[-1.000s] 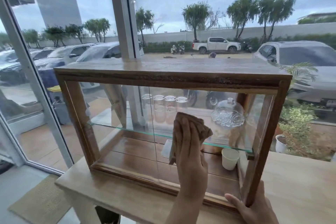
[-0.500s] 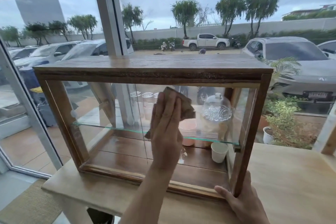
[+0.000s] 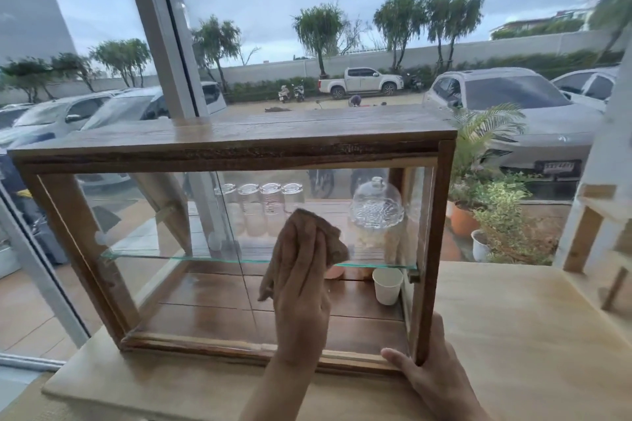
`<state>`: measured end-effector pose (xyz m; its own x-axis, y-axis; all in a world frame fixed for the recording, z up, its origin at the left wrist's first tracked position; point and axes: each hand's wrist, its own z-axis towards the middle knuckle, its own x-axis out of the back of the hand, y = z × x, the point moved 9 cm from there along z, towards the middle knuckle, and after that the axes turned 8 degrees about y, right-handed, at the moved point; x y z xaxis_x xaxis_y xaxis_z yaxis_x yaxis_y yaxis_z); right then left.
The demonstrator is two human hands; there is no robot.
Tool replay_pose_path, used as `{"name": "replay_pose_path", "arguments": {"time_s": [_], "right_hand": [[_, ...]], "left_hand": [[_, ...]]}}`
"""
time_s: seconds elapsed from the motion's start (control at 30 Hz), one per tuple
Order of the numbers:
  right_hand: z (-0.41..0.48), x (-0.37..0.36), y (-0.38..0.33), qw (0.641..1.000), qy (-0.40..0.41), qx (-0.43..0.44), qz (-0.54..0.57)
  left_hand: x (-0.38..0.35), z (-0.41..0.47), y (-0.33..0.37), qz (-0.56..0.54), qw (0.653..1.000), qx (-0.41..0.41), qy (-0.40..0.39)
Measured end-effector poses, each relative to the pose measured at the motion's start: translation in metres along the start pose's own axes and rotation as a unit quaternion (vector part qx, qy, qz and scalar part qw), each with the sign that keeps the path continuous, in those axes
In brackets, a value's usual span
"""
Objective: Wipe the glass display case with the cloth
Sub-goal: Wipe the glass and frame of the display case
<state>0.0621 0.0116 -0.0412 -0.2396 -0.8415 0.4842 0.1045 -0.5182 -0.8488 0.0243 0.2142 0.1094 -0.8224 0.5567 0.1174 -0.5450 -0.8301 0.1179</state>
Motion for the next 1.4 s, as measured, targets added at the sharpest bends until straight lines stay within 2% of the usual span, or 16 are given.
{"name": "replay_pose_path", "arguments": {"time_s": [0.07, 0.13, 0.23, 0.37, 0.47, 0.6, 0.7, 0.77, 0.83, 0.9, 0.97, 1.1, 1.13, 1.23, 1.3, 1.4], "right_hand": [[0.000, 0.000, 0.001, 1.000, -0.001, -0.002, -0.001], [0.000, 0.001, 0.001, 1.000, 0.004, -0.004, 0.006], [0.000, 0.002, 0.002, 1.000, 0.007, 0.006, 0.012], [0.001, 0.002, 0.002, 1.000, 0.003, 0.006, 0.011], [0.001, 0.002, 0.002, 1.000, 0.007, 0.004, 0.004], [0.001, 0.003, 0.001, 1.000, 0.009, 0.001, -0.001], [0.003, 0.001, -0.001, 1.000, -0.005, 0.003, 0.001], [0.004, 0.002, -0.001, 1.000, -0.011, 0.005, -0.001], [0.004, 0.001, 0.001, 1.000, -0.009, 0.003, 0.002], [0.004, 0.002, 0.004, 1.000, 0.001, -0.003, 0.005], [0.005, 0.001, 0.004, 1.000, 0.004, -0.004, 0.008], [0.005, 0.000, 0.003, 1.000, 0.007, 0.009, 0.008], [0.005, -0.001, 0.002, 1.000, 0.005, 0.016, 0.004], [0.003, -0.001, 0.001, 1.000, 0.014, 0.022, 0.000], [0.003, -0.002, 0.002, 1.000, 0.013, 0.015, -0.004], [0.003, -0.001, 0.002, 1.000, 0.018, 0.024, -0.003]], "left_hand": [[-0.020, -0.008, 0.036, -0.030, 0.998, -0.044, -0.039], [-0.028, 0.023, 0.064, -0.058, 0.993, -0.097, -0.046], [-0.015, 0.072, 0.057, -0.051, 0.987, -0.153, -0.018], [0.000, 0.046, 0.031, 0.001, 0.982, -0.184, -0.037], [-0.015, 0.047, 0.060, -0.018, 0.966, -0.248, -0.069], [-0.015, 0.093, 0.082, -0.025, 0.948, -0.316, -0.025], [-0.002, 0.066, 0.044, 0.028, 0.957, -0.287, -0.032], [-0.001, 0.029, 0.032, 0.046, 0.959, -0.268, -0.076], [-0.015, 0.006, 0.041, 0.035, 0.949, -0.283, -0.136], [-0.021, 0.018, 0.052, 0.014, 0.941, -0.302, -0.155], [-0.014, 0.034, 0.036, 0.033, 0.943, -0.300, -0.138], [0.016, 0.003, -0.026, 0.074, 0.975, -0.173, -0.116], [0.014, -0.016, -0.022, 0.065, 0.974, -0.172, -0.132], [-0.005, -0.028, 0.021, 0.010, 0.952, -0.248, -0.178], [0.000, 0.016, 0.021, 0.011, 0.961, -0.241, -0.132], [0.018, 0.048, -0.017, 0.074, 0.975, -0.191, -0.081]]}}
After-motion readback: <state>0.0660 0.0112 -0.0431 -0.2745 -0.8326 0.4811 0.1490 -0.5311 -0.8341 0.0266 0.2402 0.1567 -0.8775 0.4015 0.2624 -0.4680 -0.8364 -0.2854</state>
